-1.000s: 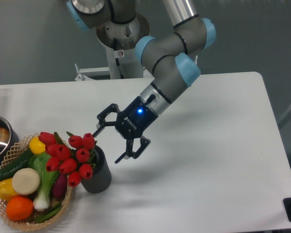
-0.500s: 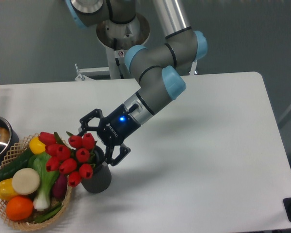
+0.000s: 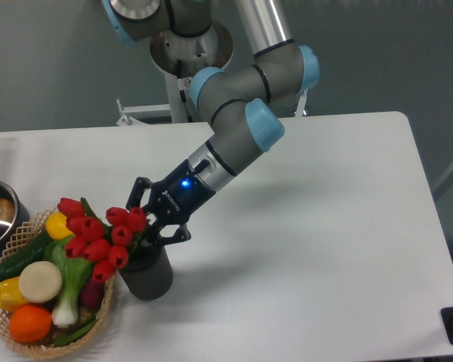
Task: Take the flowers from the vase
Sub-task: 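Close the gripper on the tulip stems, then lift the tulip bunch up out of the grey vase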
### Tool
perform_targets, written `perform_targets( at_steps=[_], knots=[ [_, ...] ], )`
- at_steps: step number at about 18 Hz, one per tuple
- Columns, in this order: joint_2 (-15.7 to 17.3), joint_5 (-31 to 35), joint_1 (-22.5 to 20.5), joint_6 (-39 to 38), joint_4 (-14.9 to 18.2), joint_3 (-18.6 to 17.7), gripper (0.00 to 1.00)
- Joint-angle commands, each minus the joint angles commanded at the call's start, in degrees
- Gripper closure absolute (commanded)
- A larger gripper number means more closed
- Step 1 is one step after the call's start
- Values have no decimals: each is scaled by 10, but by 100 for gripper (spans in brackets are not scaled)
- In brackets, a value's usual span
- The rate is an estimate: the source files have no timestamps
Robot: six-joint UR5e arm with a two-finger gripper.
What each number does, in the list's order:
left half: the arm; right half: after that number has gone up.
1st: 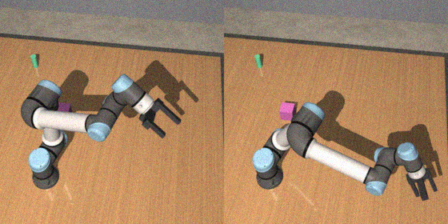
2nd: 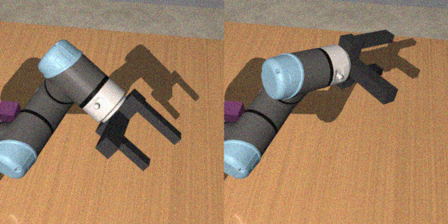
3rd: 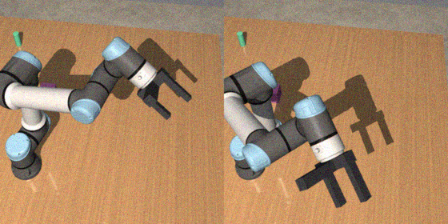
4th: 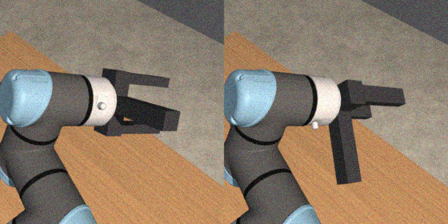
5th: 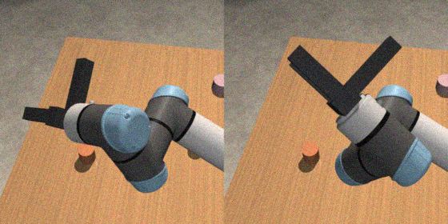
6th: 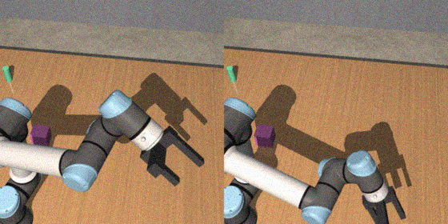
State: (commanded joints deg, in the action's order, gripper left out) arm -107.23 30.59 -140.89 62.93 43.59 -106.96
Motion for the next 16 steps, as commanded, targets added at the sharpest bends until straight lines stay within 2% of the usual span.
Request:
perform_targets(
  at_steps=[5, 9, 16],
  knots=[
    [8, -7, -7, -19, 0, 13, 100],
    [34, -15, -16, -40, -1, 15, 100],
    [75, -67, -39, -76, -1, 16, 100]
  ],
)
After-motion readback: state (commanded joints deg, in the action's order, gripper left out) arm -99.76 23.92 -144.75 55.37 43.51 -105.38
